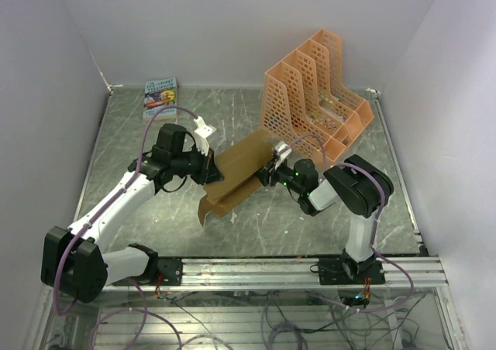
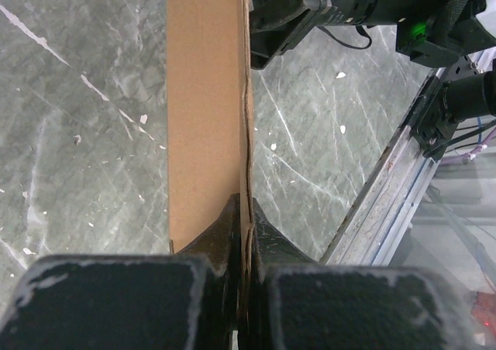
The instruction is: Fold the paper box
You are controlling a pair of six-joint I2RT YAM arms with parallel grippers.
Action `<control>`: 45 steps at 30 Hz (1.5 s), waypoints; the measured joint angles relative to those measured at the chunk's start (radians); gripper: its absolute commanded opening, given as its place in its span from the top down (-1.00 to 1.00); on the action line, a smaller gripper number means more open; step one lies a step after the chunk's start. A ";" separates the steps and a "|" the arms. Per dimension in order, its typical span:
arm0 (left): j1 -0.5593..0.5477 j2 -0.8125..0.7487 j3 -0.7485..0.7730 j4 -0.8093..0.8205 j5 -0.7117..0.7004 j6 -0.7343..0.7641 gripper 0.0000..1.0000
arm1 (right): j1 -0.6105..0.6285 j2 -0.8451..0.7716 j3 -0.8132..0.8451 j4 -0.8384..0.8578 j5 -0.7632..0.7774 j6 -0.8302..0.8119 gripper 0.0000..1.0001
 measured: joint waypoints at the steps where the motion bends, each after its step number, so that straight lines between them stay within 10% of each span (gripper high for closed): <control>1: 0.000 0.000 0.000 0.000 0.000 0.002 0.86 | -0.002 -0.009 -0.005 -0.002 -0.008 -0.001 0.07; 45: -0.007 -0.022 0.019 -0.014 -0.016 -0.082 0.86 | -0.168 -0.267 -0.007 -0.417 -0.414 -0.097 -0.12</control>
